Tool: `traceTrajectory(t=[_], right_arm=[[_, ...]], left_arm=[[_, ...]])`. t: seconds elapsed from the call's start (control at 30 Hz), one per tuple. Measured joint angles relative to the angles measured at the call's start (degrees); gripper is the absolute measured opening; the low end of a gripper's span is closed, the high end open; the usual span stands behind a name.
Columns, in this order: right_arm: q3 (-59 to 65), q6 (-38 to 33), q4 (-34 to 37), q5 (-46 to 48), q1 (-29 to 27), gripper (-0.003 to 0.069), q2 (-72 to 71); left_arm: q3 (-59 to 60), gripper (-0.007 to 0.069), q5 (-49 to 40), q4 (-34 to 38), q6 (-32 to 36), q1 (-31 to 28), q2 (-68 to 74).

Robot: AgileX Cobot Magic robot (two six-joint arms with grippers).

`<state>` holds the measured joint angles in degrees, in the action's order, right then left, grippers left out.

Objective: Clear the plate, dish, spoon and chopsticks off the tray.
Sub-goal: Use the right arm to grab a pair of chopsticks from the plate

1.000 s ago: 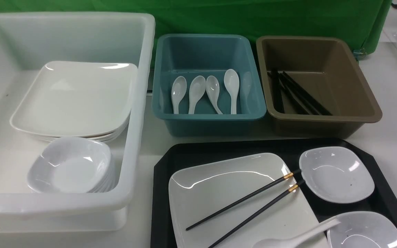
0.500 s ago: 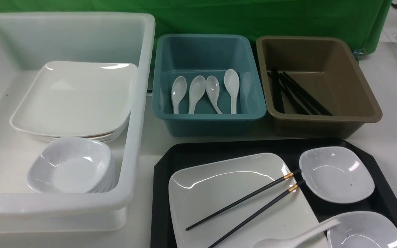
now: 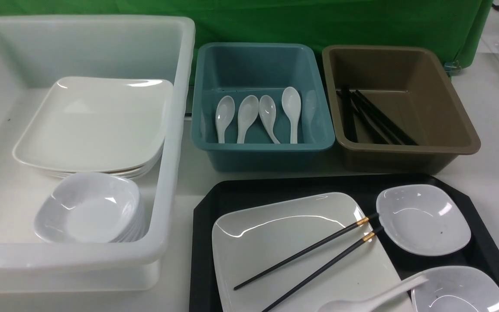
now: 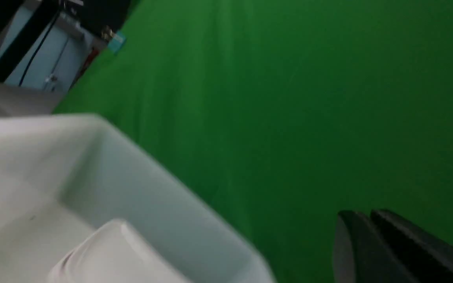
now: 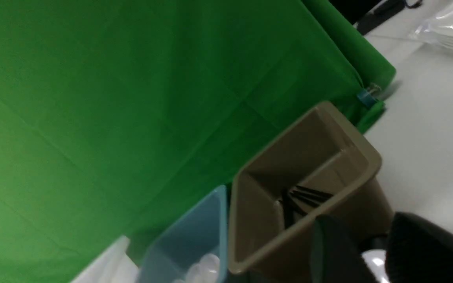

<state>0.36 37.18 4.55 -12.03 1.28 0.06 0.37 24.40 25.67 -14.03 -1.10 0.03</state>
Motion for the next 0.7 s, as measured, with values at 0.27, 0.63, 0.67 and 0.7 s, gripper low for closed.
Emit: traceTrajectory(t=[0.27,0.63,0.67,0.7], right_arm=[[-1.33,2.67,-0.87,-3.14,0.83,0.0213,-0.06],[-39.64,-18.16,-10.22,42.14,16.69,0.0024,21.53],[-47.23,-22.43,-10.35,53.81,21.11,0.0024,30.46],[-47.83,-22.73,-10.35,55.69,22.01,0.0024,31.3]], left_arm=[[-23.55,0.0017,-18.55,-25.67,-25.01,0.0,6.03],[-54.77,0.0017,-80.54,-11.36,14.65,0.0,41.4],[-54.92,0.0017,-84.45,-9.07,18.0,0.0,45.63],[-54.8,0.0017,-85.03,-8.73,19.14,0.0,46.99]])
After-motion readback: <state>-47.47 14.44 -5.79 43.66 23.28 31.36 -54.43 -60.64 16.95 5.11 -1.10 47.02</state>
